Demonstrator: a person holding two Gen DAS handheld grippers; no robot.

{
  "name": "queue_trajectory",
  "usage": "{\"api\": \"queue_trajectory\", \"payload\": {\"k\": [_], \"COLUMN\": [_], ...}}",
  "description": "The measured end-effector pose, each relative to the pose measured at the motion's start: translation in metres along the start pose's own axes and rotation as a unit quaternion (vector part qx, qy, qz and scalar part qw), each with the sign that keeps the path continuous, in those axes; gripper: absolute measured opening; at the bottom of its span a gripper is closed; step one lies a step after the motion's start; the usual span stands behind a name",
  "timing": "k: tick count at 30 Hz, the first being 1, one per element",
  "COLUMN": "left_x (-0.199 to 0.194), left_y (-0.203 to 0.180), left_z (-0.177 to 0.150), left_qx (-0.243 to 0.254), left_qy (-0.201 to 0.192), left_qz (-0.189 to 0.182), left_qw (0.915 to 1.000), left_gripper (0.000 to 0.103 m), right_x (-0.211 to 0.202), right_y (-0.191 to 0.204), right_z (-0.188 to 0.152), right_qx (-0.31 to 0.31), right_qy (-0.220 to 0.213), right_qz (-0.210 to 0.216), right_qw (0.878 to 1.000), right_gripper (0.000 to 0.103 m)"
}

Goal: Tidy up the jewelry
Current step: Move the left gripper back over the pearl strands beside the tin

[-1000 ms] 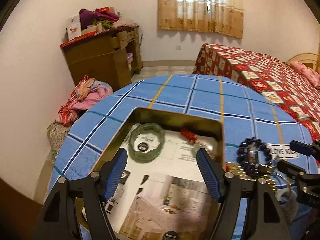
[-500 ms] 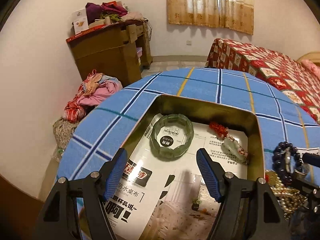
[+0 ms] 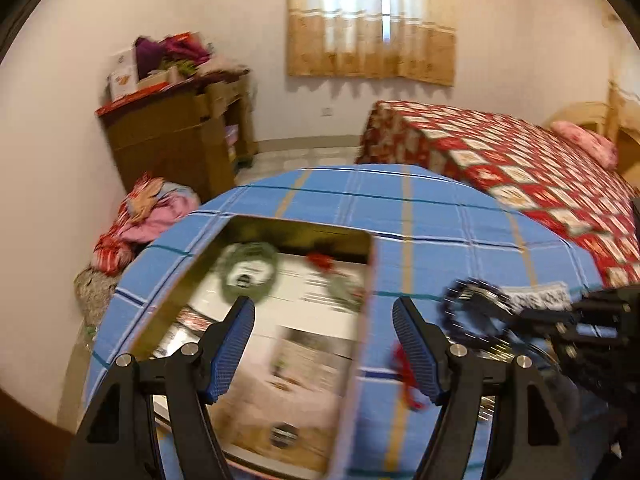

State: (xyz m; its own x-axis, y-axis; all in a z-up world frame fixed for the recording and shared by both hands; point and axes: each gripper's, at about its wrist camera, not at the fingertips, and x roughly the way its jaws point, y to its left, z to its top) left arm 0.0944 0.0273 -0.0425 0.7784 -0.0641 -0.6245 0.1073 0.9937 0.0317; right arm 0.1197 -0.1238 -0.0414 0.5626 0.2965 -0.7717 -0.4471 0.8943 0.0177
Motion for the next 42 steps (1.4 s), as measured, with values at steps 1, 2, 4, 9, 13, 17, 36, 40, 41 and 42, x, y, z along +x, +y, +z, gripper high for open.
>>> {"api": "queue_trajectory", "payload": {"k": [1,2,4,9,13,17,36,40,41,42], "left_x": [0.000,0.000,0.005,0.018,0.020,0.010,0.035,0.031,0.030,0.028], "left_y": [-0.005,-0.012,-0.021,-0.037,-0.041,-0.043,-0.058,-0.058,-0.058,-0.059], "left_z": [0.000,-0.001,-0.003,-0.014,-0.016,-0.015,-0.028,-0.031,-0.032,-0.034], "left_qx": [0.005,0.013,0.023,0.044,0.043,0.032,0.041,0.041,0.042,0.042], "left_qy": [0.002,0.004,0.014,0.036,0.039,0.027,0.081,0.083,0.084,0.082], "left_qz": [-0.004,-0.012,-0.014,-0.008,0.006,0.003,-0.018,-0.019,-0.013,-0.010], "left_qw": [1.0000,0.9998,0.9995,0.9983,0.9983,0.9991,0.9957,0.9955,0.9955,0.9957], "left_gripper": [0.072,0.072,0.072,0.059,0.050,0.044,0.039,0.038,0.035,0.032], "right_x": [-0.002,-0.003,-0.003,0.000,-0.002,-0.004,-0.007,-0.006,-0.006,-0.005], "right_y": [-0.002,-0.003,-0.006,-0.013,-0.020,-0.026,-0.039,-0.040,-0.041,-0.041], "right_z": [-0.001,-0.002,-0.006,-0.012,-0.016,-0.019,-0.024,-0.024,-0.024,-0.024], "right_qx": [0.002,0.005,0.012,0.028,0.043,0.056,0.098,0.100,0.100,0.101], "right_qy": [-0.001,-0.001,-0.003,-0.005,-0.013,-0.019,-0.037,-0.033,-0.032,-0.031], "right_qz": [-0.002,-0.002,-0.004,0.003,0.006,0.011,0.023,0.027,0.029,0.031], "right_qw": [1.000,1.000,1.000,1.000,0.999,0.998,0.994,0.994,0.994,0.994], "right_gripper": [0.005,0.005,0.005,0.005,0.005,0.005,0.009,0.009,0.009,0.009]}}
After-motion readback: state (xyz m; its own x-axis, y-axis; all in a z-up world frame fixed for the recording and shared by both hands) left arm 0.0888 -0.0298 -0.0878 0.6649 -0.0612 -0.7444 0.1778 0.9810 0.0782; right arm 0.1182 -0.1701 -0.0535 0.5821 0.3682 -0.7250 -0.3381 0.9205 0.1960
